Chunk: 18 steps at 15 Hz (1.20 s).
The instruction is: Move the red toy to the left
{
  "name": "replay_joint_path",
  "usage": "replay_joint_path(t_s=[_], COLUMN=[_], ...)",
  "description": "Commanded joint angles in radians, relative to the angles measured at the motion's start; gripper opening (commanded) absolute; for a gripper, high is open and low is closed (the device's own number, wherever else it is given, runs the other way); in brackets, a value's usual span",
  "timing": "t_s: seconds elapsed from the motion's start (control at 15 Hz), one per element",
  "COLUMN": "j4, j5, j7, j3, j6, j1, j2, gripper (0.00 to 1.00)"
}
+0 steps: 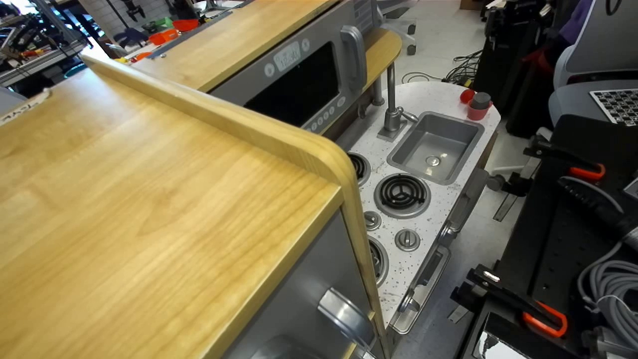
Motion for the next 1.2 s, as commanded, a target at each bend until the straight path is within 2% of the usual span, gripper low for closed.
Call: replay_joint_path(t_s=[0.0,1.13], j4=[0.147,0.435], j5=[0.012,0.014], j7=[0.062,0.263], j3=[0.006,0.039], j6=[-0.04,-0.035], j1=[-0.01,-0.008], j2=[0.109,0.374], gripper=[1.0,1.0])
